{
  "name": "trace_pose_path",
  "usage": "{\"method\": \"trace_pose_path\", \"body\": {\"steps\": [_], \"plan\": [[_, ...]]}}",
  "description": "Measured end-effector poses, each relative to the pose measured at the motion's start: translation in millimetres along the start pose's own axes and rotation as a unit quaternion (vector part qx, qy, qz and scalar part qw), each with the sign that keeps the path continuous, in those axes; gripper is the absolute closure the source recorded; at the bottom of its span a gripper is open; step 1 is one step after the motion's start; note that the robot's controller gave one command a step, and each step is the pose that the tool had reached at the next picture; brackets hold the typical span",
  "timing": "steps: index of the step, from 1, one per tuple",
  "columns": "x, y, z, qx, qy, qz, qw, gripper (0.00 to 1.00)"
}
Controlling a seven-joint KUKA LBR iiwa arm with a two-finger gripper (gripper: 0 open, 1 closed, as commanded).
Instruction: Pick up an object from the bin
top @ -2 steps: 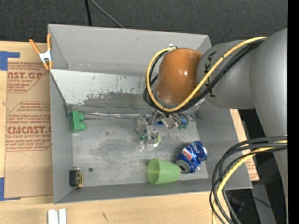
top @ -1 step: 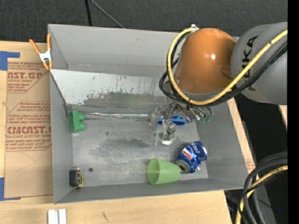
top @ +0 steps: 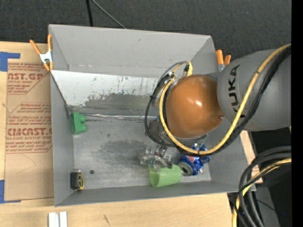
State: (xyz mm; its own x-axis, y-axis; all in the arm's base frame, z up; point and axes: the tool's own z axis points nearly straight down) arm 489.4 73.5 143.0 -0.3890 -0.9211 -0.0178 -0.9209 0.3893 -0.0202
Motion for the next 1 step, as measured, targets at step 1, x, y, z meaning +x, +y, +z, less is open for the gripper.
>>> {"method": "trace_pose_path", "body": {"steps": [1], "plan": [[-48.5, -14.6, -73.3, -0.006, 0.0042, -0.008, 0.9999, 1.0]]}}
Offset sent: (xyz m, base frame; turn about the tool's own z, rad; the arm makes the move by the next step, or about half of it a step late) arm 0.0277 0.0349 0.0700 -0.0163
